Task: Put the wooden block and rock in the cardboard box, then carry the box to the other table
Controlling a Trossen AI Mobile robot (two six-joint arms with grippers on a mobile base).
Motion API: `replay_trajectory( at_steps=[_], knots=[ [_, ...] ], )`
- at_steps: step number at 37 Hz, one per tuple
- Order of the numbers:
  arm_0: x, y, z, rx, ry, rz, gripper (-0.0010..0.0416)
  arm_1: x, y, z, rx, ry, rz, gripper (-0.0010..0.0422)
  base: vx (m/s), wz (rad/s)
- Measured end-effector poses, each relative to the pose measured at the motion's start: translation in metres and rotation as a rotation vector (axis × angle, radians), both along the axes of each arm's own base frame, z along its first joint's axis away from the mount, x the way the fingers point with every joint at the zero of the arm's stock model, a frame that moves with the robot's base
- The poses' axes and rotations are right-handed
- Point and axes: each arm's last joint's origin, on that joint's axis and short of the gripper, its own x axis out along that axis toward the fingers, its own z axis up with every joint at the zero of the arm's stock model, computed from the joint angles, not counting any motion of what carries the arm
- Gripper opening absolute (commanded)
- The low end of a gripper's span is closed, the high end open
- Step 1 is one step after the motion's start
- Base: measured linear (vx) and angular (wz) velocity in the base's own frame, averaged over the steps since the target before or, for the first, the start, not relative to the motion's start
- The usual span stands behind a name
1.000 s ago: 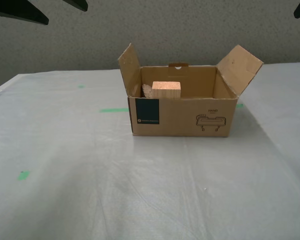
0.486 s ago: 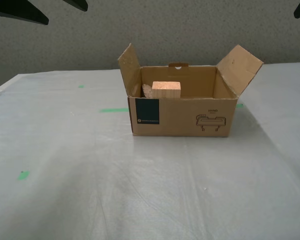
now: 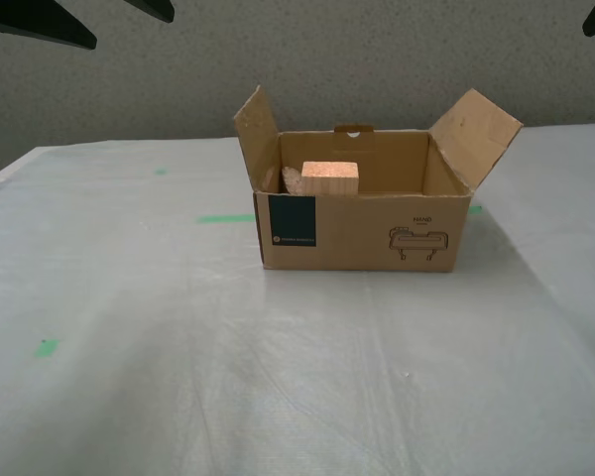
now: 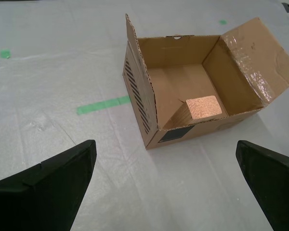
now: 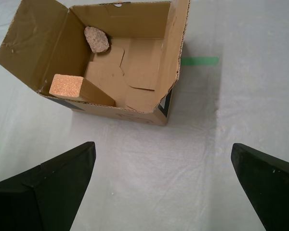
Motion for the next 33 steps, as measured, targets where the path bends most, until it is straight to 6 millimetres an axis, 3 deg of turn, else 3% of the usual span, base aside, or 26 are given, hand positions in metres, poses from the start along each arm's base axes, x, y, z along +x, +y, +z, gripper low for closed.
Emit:
replay_trajectory(
  at_steps=[33],
  knots=[
    [0.0, -0.0001, 0.0, 0.0, 0.0, -0.001, 0.0394, 0.0, 0.0, 0.0, 0.0, 0.0, 0.0, 0.0398, 0.0, 0.0]
  ],
)
